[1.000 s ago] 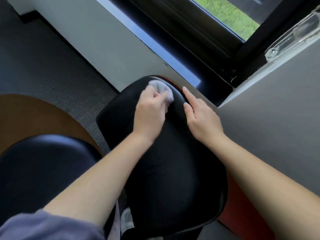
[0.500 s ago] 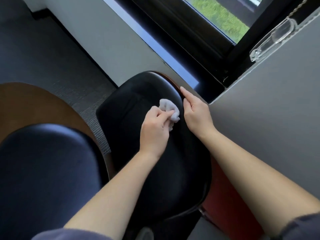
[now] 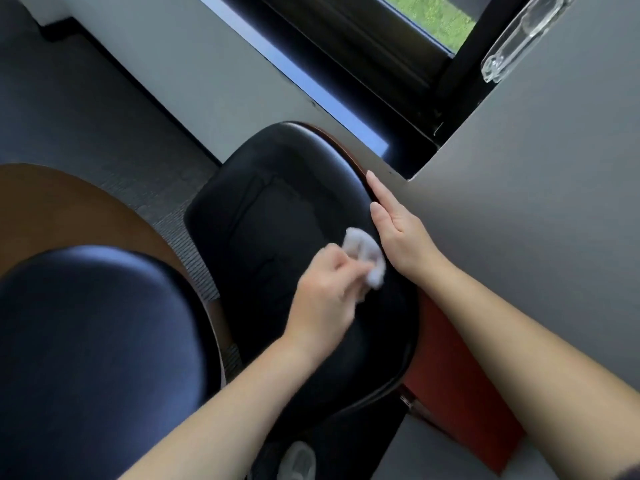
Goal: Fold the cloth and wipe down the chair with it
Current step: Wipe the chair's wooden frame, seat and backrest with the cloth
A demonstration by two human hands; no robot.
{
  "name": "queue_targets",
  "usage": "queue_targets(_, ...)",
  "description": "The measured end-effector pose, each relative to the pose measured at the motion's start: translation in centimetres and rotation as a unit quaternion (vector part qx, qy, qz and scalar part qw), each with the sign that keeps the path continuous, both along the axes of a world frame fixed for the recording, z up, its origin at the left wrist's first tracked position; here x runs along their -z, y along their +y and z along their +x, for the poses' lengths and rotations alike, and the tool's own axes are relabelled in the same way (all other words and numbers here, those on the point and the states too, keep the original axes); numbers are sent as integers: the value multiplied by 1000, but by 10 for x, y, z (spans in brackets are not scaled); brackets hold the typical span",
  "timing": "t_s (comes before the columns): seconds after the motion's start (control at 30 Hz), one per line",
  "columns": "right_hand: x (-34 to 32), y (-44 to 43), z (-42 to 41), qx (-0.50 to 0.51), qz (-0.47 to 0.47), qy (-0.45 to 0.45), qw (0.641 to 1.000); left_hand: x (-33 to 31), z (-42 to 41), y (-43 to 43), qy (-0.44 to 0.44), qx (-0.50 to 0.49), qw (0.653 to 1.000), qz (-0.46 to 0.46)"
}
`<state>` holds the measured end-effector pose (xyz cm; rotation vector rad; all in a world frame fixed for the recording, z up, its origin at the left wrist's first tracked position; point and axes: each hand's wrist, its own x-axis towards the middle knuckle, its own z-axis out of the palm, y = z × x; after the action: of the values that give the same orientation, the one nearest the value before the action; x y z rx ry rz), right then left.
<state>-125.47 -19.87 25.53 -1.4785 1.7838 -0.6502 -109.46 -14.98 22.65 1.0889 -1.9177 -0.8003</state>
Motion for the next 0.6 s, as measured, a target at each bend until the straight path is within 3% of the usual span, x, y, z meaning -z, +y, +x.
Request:
queue_targets(0.07, -1, 6, 2, 9, -2, 7, 1000, -1, 10, 20, -18, 58, 998, 0)
queue_targets(0.17, 2, 18, 2, 16, -1, 15, 1000, 7, 9, -7, 2, -55, 998, 30)
queue_targets(0.23, 4, 27, 2, 18, -5, 20, 1000, 8, 5, -5, 18, -76, 996, 46)
queue_targets(0.4, 6, 47, 2, 38, -17, 16, 999, 8, 19, 71, -39, 93, 995, 8)
queue_targets(0.53, 6, 58, 2, 38, -11, 18, 999, 16, 8, 36, 1, -20, 999, 29)
queue_targets(0.6, 5, 62, 3, 40, -13, 18, 999, 15, 5, 44, 11, -31, 998, 45)
